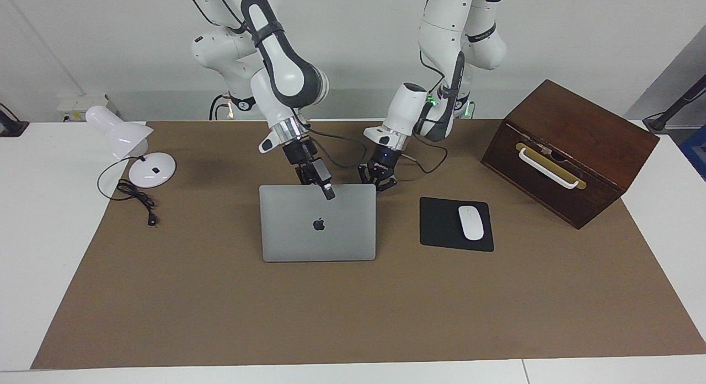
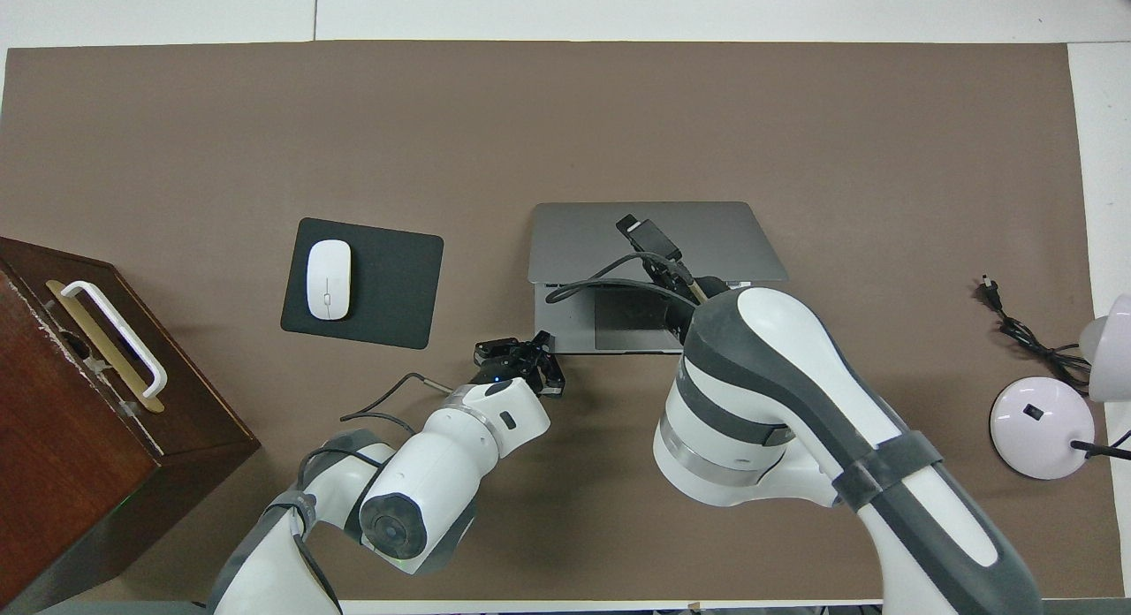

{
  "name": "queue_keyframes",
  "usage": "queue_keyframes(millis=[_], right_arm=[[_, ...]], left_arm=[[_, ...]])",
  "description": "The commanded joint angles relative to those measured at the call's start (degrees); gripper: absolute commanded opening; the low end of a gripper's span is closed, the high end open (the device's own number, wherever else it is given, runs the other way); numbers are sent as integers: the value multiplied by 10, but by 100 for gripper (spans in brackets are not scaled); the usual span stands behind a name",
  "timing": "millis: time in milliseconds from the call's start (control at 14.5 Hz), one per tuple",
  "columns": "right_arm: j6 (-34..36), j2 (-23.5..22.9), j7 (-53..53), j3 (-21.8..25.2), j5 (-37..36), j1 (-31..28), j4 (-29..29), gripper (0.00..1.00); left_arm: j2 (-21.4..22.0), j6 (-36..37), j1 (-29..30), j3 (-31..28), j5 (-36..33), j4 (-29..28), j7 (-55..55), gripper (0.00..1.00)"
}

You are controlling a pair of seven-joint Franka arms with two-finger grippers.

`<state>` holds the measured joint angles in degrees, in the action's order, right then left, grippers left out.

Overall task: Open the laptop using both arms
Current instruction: 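Lift the laptop lid upward and away with the right gripper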

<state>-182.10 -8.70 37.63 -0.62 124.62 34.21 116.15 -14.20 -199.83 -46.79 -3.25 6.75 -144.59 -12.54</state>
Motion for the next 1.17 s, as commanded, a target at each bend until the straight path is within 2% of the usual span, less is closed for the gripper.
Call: queue_keyframes(millis=[0,413,1102], right_arm=[[24,-12,24,-1,15,-18,-43,100],[48,-28,23,-1,12,-40,-87,100],[92,-33,20,-1,-4,-92,-89,100]], left_arm=[[-25,-9,-2,-3,11,12,7,0],[-25,-9,-3,-3,12,12,7,0],[-25,-9,-3,-3,12,12,6,0]])
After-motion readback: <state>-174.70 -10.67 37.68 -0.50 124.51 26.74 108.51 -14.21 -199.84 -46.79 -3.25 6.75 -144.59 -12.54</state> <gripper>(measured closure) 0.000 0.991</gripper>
